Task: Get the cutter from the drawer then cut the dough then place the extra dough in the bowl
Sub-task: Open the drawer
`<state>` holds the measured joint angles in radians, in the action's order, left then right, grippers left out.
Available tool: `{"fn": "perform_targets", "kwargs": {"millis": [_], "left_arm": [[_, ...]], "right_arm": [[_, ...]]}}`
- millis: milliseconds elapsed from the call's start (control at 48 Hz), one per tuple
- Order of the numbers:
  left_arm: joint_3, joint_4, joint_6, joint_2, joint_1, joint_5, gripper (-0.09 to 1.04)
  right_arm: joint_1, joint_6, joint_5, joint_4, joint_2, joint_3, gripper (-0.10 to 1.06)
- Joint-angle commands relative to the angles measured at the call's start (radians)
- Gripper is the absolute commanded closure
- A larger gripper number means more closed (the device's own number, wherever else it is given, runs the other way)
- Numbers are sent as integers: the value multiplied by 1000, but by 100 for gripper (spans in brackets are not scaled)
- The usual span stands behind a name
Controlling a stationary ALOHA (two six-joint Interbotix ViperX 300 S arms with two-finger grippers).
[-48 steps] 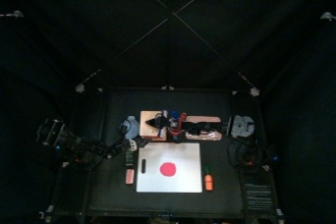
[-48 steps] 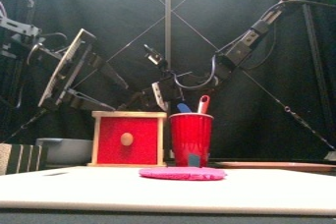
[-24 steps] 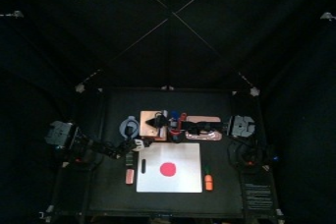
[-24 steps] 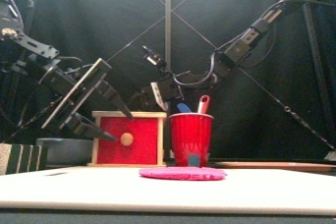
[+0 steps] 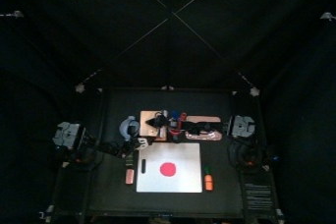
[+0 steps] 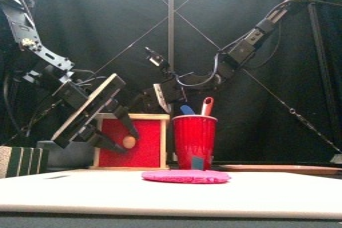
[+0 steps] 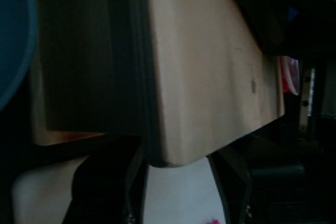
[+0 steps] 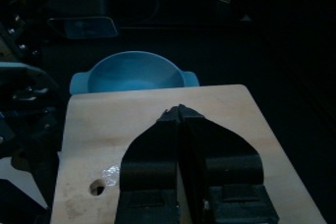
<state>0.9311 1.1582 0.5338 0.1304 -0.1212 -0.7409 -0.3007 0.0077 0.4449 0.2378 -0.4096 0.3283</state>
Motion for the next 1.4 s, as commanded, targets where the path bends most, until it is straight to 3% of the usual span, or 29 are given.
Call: {"fn": "perform_targets", "kwargs": {"millis": [21, 375, 562, 1396], "left_arm": [[-32, 3, 0, 3, 18, 0, 26], [-20, 15, 0, 6, 12, 40, 43], [-20, 29, 0, -2, -48, 74, 53], [-17, 150, 2, -32, -245, 227, 54]], "right_arm": [[8, -3, -12, -5, 17, 0, 92], [9, -3, -12, -9, 17, 0, 92], [8, -3, -12, -20, 17, -2, 92], [2, -3, -26, -20, 17, -11, 92]]}}
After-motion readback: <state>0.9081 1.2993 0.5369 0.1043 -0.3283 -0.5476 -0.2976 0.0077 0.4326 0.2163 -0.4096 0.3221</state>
